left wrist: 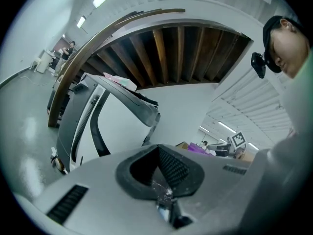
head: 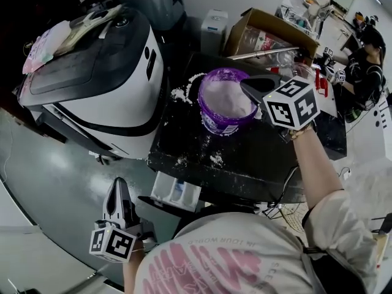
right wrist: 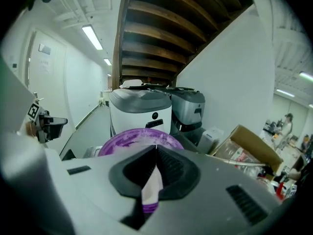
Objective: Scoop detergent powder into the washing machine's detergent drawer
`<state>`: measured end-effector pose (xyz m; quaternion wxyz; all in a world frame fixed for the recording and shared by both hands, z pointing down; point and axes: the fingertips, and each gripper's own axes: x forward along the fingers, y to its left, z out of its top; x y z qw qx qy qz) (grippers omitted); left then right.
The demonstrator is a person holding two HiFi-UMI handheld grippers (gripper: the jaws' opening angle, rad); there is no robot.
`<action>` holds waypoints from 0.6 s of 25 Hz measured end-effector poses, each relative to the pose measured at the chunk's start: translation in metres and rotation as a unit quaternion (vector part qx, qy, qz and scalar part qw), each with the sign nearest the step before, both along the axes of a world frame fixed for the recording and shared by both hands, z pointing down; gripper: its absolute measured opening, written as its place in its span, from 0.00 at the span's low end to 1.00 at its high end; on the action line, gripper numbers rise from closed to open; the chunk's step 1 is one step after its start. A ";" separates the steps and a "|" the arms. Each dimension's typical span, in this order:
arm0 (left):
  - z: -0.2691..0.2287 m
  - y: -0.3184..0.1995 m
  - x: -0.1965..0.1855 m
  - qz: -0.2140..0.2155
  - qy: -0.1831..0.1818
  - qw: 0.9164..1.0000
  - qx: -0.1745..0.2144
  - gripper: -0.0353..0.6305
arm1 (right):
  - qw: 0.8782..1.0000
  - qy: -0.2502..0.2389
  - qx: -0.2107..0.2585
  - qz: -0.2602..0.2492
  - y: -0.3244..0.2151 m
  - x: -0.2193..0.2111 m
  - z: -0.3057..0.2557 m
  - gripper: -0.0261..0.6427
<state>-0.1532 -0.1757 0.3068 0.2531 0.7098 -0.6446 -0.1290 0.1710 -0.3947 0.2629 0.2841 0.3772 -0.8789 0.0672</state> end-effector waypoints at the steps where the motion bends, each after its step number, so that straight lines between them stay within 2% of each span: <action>1: 0.000 0.001 -0.001 0.000 0.001 1.000 0.000 0.05 | 1.000 0.007 0.005 -0.002 -0.002 -0.002 -0.002 0.05; 10: 0.002 0.010 -0.013 -0.009 0.006 1.000 0.003 0.05 | 0.997 0.068 0.025 0.002 -0.006 -0.002 0.008 0.05; 15: 0.002 0.015 -0.016 -0.010 0.009 1.000 0.004 0.05 | 0.998 0.057 0.012 0.015 0.002 0.002 0.008 0.04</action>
